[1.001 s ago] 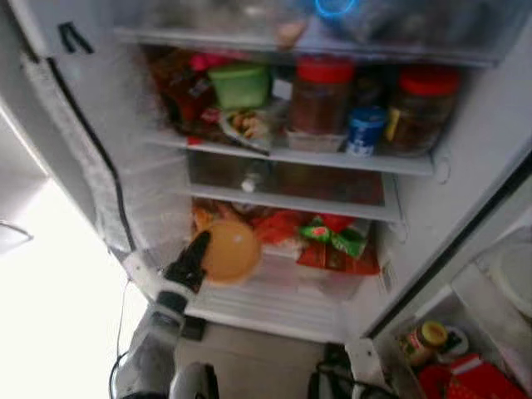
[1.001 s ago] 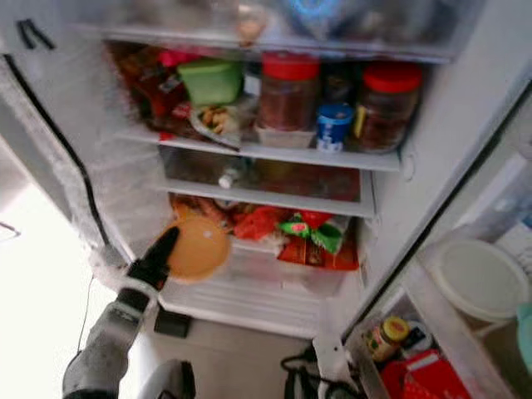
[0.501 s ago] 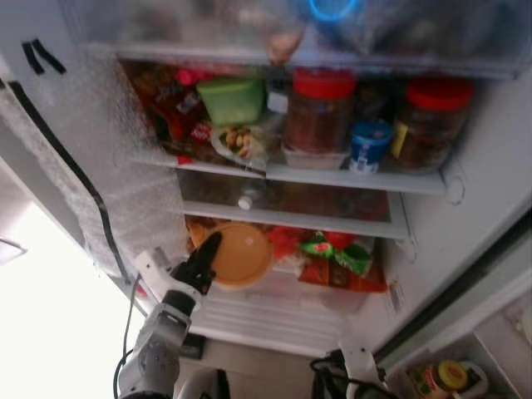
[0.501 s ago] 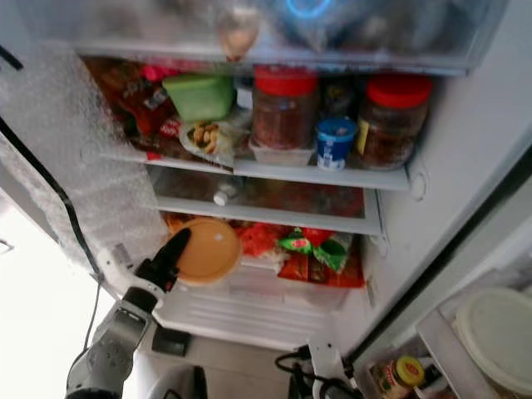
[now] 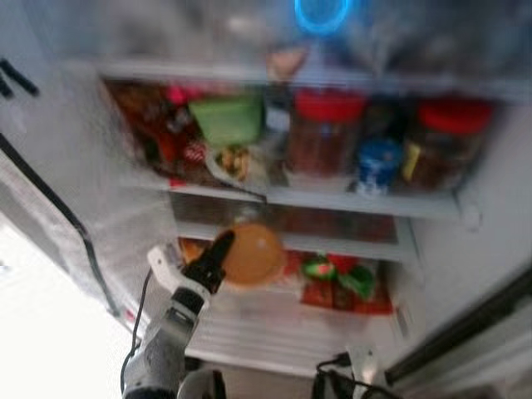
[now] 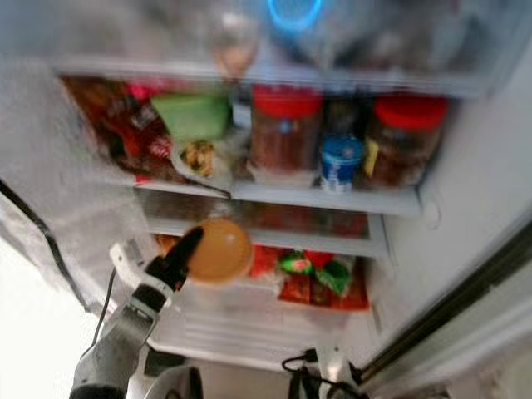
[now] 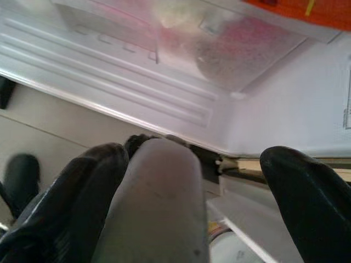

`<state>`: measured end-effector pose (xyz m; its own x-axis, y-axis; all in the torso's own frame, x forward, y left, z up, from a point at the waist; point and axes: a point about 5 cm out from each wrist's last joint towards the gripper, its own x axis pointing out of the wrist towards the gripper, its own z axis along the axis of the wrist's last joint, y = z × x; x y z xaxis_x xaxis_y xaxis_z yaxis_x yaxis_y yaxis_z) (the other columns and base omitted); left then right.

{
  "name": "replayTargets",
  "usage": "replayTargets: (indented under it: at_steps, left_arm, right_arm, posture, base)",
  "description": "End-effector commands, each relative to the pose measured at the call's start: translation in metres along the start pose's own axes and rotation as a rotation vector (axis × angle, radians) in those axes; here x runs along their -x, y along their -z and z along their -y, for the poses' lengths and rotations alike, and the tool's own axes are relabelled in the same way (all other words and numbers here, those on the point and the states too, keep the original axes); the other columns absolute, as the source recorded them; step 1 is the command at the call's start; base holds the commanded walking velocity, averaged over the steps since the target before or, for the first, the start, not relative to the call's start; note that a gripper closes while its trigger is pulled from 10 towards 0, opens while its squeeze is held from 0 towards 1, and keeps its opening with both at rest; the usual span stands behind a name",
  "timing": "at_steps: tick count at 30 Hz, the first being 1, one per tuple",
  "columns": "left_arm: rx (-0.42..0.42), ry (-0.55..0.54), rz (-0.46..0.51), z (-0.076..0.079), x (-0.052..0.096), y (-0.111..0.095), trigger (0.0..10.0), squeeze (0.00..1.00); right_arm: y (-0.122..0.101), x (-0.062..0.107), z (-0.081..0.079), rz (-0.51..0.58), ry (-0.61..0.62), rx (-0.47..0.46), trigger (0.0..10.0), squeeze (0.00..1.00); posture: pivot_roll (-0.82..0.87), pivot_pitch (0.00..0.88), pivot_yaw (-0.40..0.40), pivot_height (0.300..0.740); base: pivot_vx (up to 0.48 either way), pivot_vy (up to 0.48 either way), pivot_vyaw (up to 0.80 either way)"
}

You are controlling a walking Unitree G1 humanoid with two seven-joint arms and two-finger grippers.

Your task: Restocking fridge

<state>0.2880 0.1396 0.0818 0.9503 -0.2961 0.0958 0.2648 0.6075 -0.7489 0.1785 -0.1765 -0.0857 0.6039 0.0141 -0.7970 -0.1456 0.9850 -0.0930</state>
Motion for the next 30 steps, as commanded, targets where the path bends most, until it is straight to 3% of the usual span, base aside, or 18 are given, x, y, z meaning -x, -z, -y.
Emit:
replayTargets:
  at_steps: [1,18,30]
  left_arm:
    - [0.007,-0.021,0.0,-0.006,0.004,0.0,10.0,0.0]
    - [-0.003,-0.008,-0.029,-0.01,-0.013,0.0,10.0,0.0]
    - [0.009,-0.092,0.006,-0.023,-0.02,-0.005,10.0,0.0]
  right_arm:
    - [0.021,0.004,-0.007,-0.083,-0.019,-0.016,10.0,0.0]
    - [0.021,0.004,-0.008,-0.083,-0.017,-0.016,10.0,0.0]
    - [0.021,0.004,-0.007,-0.085,-0.016,-0.015,10.0,0.0]
  posture:
    - [0.0,0.088,-0.003,0.622]
    - [0.0,0.08,0.001,0.622]
    - [0.0,0.084,0.001,0.622]
  base:
    - [0.292,0.0,0.0]
    - [0.288,0.0,0.0]
    - [0.0,0.0,0.0]
